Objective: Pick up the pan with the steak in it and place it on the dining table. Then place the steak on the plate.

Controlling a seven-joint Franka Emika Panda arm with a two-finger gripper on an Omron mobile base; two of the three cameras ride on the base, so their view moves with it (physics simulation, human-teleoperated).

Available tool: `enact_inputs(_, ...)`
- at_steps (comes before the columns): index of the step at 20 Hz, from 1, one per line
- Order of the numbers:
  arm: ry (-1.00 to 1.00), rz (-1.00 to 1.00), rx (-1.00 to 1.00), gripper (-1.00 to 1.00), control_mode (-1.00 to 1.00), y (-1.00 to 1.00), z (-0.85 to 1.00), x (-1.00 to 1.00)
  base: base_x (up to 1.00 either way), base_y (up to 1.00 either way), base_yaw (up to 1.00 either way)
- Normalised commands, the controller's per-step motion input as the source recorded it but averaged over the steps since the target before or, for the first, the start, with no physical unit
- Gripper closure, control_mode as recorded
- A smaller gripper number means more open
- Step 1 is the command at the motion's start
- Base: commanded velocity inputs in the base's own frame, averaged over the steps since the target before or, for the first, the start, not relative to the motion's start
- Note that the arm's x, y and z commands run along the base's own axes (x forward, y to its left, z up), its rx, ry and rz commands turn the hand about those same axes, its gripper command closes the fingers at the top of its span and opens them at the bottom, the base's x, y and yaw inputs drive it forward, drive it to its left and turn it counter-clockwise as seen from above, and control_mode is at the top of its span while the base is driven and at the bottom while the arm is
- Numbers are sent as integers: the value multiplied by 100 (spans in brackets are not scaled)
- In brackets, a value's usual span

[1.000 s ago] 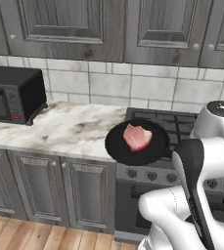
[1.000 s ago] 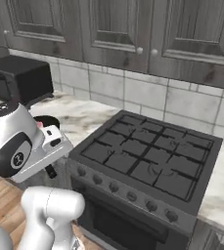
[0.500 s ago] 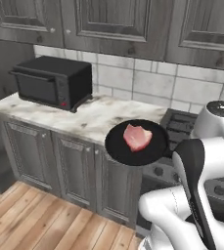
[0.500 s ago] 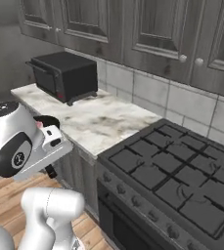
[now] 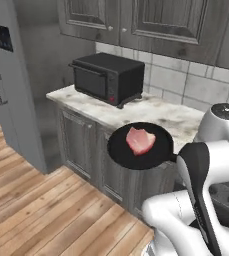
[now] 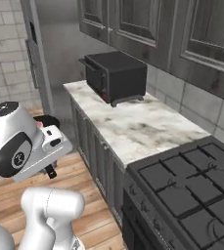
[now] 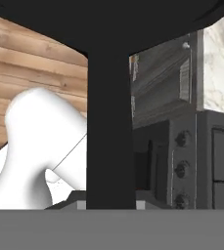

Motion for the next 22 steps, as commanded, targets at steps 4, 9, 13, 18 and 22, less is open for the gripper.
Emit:
enact_inputs(4,0,0,0,100,100,0,0,0,-3,0,50)
enact_inputs(9,0,0,0,100,100,0,0,0,-4,0,50)
enact_inputs(13,0,0,0,100,100,0,0,0,-4,0,50)
enact_inputs(18,0,0,0,100,100,0,0,0,-6,0,50)
enact_inputs(22,0,0,0,100,100,0,0,0,-10,0,49)
